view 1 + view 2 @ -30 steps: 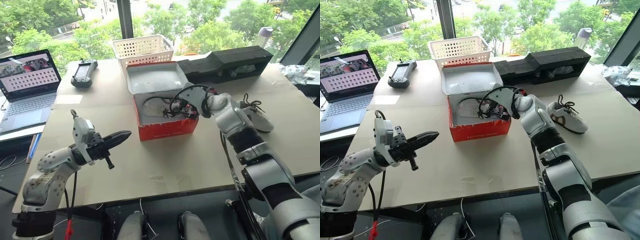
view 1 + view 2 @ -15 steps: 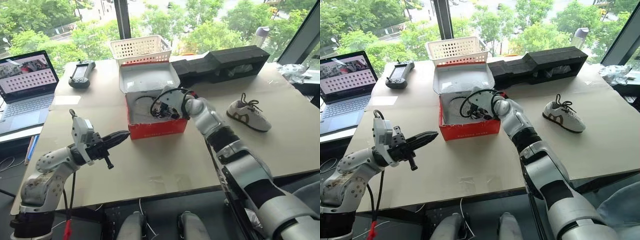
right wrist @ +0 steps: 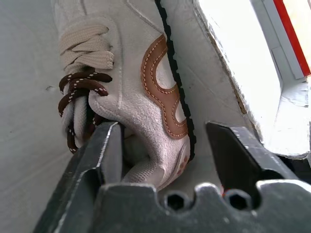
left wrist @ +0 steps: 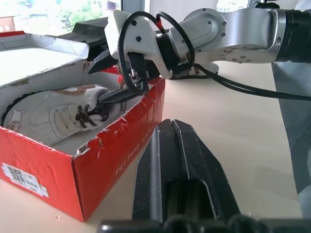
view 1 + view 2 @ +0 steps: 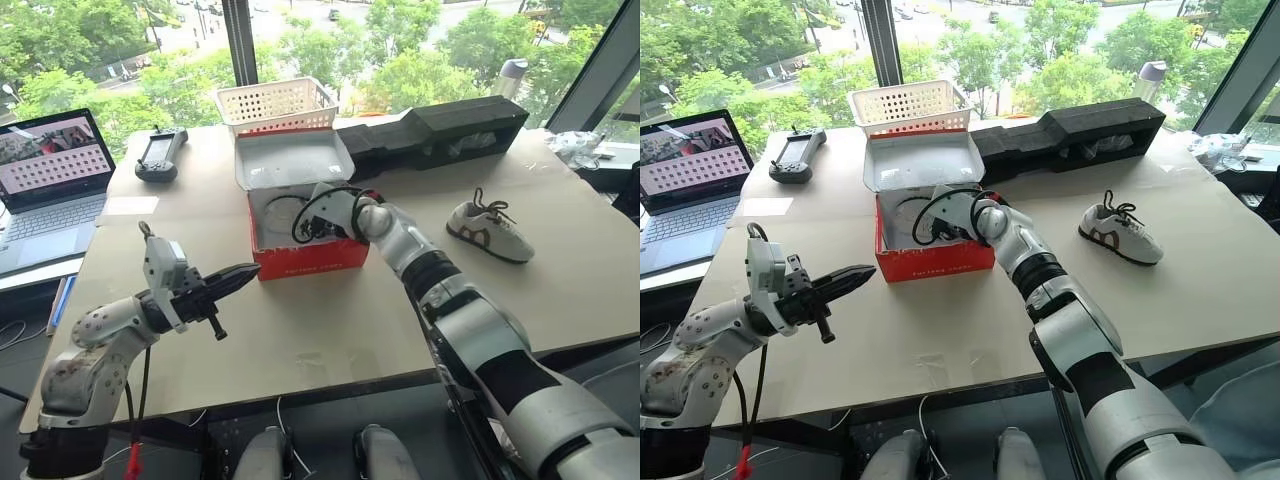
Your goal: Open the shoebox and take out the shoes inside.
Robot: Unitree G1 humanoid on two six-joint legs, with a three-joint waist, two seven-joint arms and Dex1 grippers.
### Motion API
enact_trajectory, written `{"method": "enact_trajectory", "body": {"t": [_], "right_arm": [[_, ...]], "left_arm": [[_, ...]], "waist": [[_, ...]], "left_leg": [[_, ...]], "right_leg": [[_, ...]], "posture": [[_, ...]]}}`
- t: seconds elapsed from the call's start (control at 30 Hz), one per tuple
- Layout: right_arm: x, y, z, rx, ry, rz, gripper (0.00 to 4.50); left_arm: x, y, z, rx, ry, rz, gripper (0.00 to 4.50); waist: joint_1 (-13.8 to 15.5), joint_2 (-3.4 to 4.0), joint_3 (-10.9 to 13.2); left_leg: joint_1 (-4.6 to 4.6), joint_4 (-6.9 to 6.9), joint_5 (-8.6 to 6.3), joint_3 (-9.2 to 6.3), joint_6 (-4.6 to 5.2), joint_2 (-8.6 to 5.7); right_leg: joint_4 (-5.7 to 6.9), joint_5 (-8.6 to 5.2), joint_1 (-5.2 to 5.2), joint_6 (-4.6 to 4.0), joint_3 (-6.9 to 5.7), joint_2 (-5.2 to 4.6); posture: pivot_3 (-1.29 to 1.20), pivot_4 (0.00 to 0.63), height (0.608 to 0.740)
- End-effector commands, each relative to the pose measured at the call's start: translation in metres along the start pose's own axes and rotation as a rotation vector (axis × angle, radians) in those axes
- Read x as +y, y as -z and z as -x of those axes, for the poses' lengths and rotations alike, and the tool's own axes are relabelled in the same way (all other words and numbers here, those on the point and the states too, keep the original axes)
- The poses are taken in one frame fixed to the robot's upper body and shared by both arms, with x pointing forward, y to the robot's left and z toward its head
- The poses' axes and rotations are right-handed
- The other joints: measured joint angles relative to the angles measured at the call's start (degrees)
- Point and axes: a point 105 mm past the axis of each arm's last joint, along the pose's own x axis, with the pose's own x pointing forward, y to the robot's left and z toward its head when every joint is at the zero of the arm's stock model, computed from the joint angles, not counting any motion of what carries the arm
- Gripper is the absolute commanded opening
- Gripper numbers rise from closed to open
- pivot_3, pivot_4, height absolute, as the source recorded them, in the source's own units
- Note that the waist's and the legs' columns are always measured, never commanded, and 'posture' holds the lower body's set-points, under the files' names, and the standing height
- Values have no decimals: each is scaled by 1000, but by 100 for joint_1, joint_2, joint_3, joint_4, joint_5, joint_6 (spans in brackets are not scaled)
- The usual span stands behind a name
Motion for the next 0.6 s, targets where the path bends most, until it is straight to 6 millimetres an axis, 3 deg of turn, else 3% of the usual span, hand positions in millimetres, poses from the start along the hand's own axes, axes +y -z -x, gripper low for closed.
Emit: {"method": "enact_trajectory", "body": {"t": [0.03, 0.2, 0.43, 0.6], "right_arm": [[14, 14, -3, 41, -38, -30, 1701], [17, 12, -4, 34, -50, -52, 27], [5, 4, 0, 0, -29, -61, 27], [-25, -16, 17, -77, 36, -76, 27]], "left_arm": [[-3, -11, 1, -15, 9, -49, 0], [-2, -11, 2, -10, 8, -48, 0], [-2, -10, 2, -4, 9, -48, 0], [-1, -9, 2, 1, 12, -48, 0]], "waist": [[2, -6, -4], [2, -9, -7], [1, -9, -7], [15, -8, -5]], "left_leg": [[0, 0, 0, 0, 0, 0], [0, 0, -1, -1, -1, 1], [0, -5, -1, -1, -2, 3], [-5, -9, -1, -1, -2, 2]], "right_leg": [[0, 0, 0, 0, 0, 0], [-1, 0, 0, -1, 0, 0], [-1, -3, -3, -5, 0, 0], [-3, -4, -10, -6, 0, 0]], "posture": [[0, 150, 732], [0, 150, 732], [0, 150, 732], [0, 150, 732]]}}
